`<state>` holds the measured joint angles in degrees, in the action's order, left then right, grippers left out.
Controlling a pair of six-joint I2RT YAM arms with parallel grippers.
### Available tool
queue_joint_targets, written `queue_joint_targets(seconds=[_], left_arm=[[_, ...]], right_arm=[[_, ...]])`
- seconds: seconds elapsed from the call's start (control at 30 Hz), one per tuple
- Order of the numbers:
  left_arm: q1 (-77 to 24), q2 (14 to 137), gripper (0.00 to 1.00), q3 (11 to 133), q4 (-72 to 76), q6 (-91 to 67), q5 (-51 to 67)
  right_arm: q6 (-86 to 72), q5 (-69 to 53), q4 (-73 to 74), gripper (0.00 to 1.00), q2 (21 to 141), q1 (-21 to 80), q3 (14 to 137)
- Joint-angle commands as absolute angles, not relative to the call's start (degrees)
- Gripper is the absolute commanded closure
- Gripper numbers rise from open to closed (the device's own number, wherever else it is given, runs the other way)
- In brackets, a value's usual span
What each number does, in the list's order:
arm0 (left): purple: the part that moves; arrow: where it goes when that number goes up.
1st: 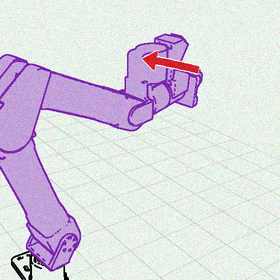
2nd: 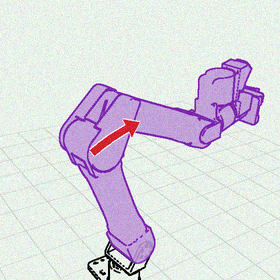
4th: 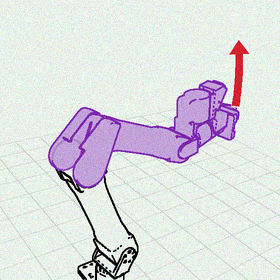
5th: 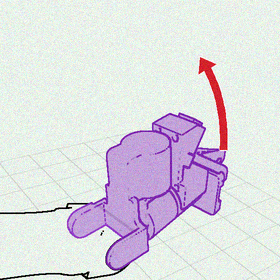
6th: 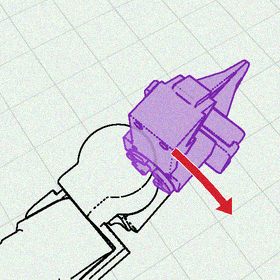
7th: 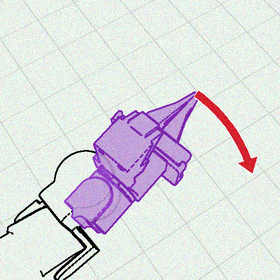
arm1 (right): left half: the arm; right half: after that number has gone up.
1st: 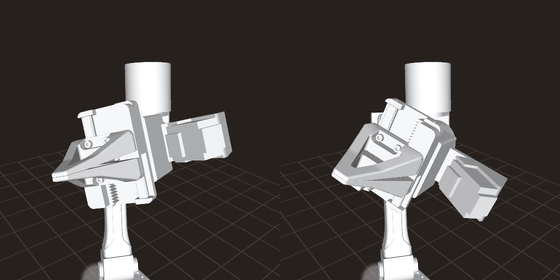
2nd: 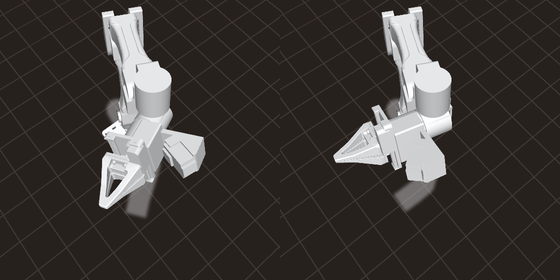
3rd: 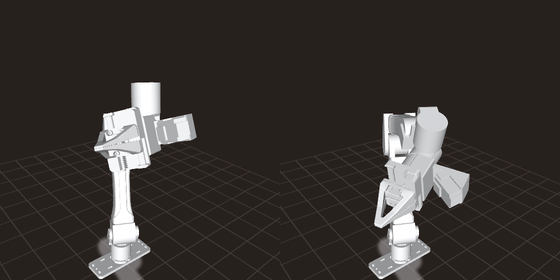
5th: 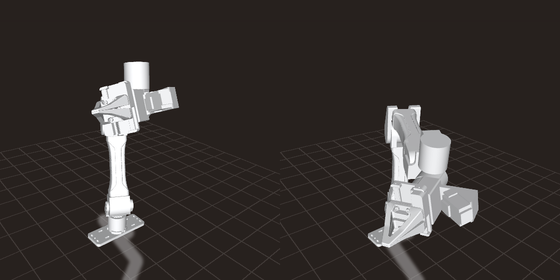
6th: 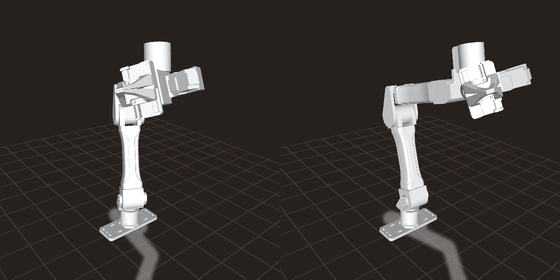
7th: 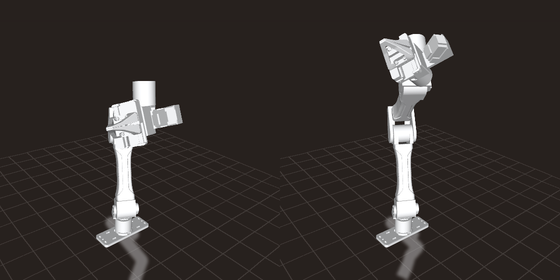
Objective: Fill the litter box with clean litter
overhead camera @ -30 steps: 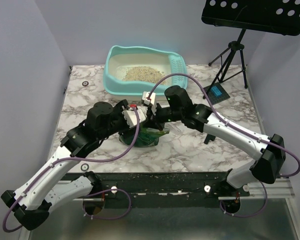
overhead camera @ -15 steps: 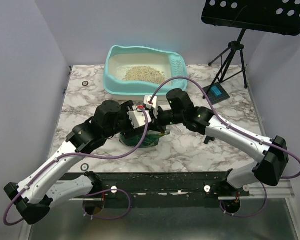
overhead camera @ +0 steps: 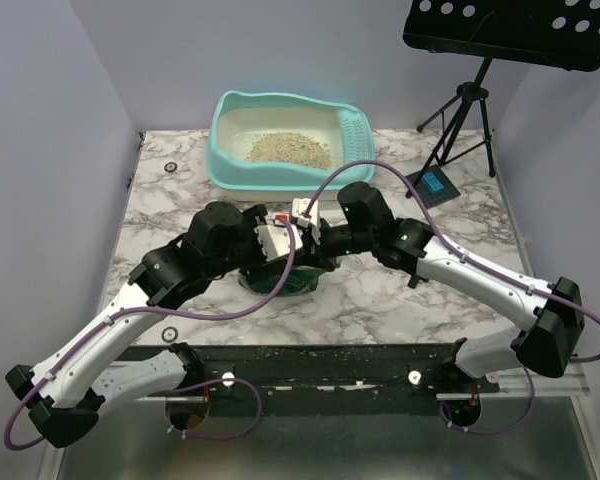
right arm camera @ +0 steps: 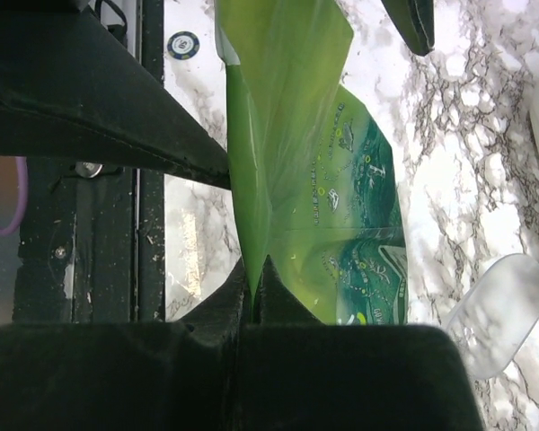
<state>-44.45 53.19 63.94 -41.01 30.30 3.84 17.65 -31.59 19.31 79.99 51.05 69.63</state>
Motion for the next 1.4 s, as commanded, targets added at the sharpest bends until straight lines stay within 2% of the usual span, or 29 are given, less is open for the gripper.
queue_joint_targets(seconds=[0.0, 0.1, 0.17, 0.2, 0.27, 0.3, 0.33, 0.4, 0.6, 0.73, 0.83, 0.93, 1.0, 1.03, 1.07, 1.13, 1.37], left_arm=[[-44.91, 53.96, 0.14, 61.62, -41.22, 29.00, 6.06], [-45.00, 54.75, 0.14, 60.56, -40.69, 28.74, 6.50], [-45.00, 55.54, 0.19, 60.47, -41.22, 28.65, 7.11], [-45.00, 55.81, 0.28, 60.56, -41.57, 28.65, 7.03], [-45.00, 56.07, 0.61, 60.82, -41.83, 28.39, 6.86], [-45.00, 55.99, 0.73, 60.82, -41.84, 28.13, 5.90], [-45.00, 55.64, 0.84, 60.91, -42.01, 27.78, 5.19], [-44.91, 55.02, 0.98, 61.08, -42.80, 27.42, 4.22], [-45.88, 52.65, 1.00, 60.03, -41.67, 25.40, -2.54], [-46.84, 49.06, 1.00, 55.47, -36.05, 25.05, -7.11], [-47.55, 45.36, 1.00, 50.90, -30.43, 24.52, -12.03], [-47.72, 42.11, 1.00, 47.56, -27.43, 24.52, -15.11], [-47.90, 40.26, 1.00, 45.54, -24.80, 24.35, -16.60], [-47.99, 39.21, 1.00, 44.74, -23.65, 24.26, -16.96], [-48.08, 38.16, 1.00, 43.69, -22.34, 24.26, -17.40], [-48.25, 36.04, 1.00, 42.11, -19.53, 23.91, -18.02], [-48.25, 31.56, 1.00, 39.55, -13.63, 23.20, -16.88]], right_arm=[[18.72, -32.52, 19.07, 1.00, 77.96, 52.03, 67.68], [18.89, -32.17, 18.02, 1.00, 77.26, 52.38, 67.06], [18.72, -31.64, 17.32, 1.00, 76.64, 52.56, 66.80], [18.63, -31.38, 17.14, 1.00, 76.38, 52.56, 66.88], [18.28, -30.59, 16.27, 1.00, 76.03, 52.56, 67.06], [18.11, -30.24, 16.09, 0.99, 75.85, 52.65, 67.50], [18.02, -29.80, 16.08, 1.00, 75.68, 52.65, 67.94], [17.84, -28.83, 16.00, 1.00, 75.24, 52.65, 68.81], [16.52, -23.13, 17.31, 0.99, 73.74, 52.65, 71.36], [18.63, -17.24, 24.24, 0.60, 74.00, 52.65, 73.65], [21.00, -12.67, 26.98, 0.47, 73.48, 52.56, 72.95], [22.23, -8.36, 26.98, 0.44, 72.16, 52.30, 72.33], [23.11, -8.70, 27.51, 0.48, 71.89, 52.12, 72.95], [23.38, -9.31, 28.21, 0.61, 72.07, 52.03, 73.47], [23.47, -10.19, 29.08, 0.79, 72.33, 52.03, 74.35], [23.20, -11.86, 31.28, 1.00, 73.73, 51.94, 76.28], [23.12, -14.24, 32.61, 1.00, 78.39, 51.94, 78.57]])
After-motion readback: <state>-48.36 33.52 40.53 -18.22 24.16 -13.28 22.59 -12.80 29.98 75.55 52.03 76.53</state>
